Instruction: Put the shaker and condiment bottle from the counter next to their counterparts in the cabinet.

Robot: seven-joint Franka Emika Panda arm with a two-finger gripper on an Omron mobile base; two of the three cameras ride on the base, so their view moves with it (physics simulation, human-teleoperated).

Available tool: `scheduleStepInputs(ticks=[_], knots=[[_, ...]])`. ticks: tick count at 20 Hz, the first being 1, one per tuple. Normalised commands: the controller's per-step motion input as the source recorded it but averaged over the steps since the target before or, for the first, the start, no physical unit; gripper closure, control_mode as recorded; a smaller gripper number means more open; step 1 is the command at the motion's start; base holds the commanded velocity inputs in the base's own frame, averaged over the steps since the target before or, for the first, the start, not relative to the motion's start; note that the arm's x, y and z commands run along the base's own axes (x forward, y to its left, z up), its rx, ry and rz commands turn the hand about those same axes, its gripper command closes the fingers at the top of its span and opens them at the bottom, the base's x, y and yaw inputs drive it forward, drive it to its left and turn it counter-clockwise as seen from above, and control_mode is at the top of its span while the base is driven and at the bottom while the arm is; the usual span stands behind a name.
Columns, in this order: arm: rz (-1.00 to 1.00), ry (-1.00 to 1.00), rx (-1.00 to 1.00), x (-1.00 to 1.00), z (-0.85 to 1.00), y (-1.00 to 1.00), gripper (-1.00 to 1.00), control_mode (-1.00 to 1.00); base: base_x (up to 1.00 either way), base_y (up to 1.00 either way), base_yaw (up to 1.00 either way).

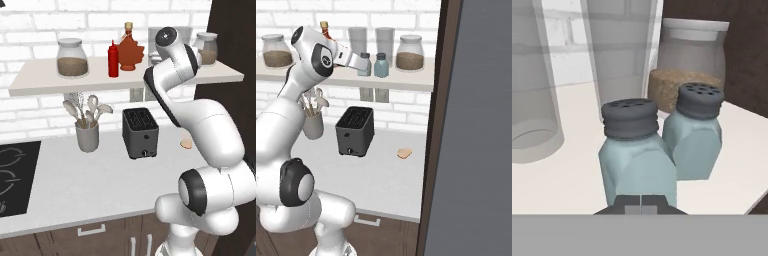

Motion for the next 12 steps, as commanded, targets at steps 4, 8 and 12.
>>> scheduleStepInputs(ticks=[4, 8, 12], knots=[[0.02, -0.05, 0.0, -0.02, -0.11, 0.0, 1.0, -1.0, 0.0, 0.0, 0.0], [0.08, -0.11, 0.07, -0.34, -0.05, 0.0, 1.0, -1.0, 0.0, 0.0, 0.0], [0.07, -0.09, 0.06, -0.33, -0.01, 0.0, 1.0, -1.0, 0.0, 0.0, 0.0]])
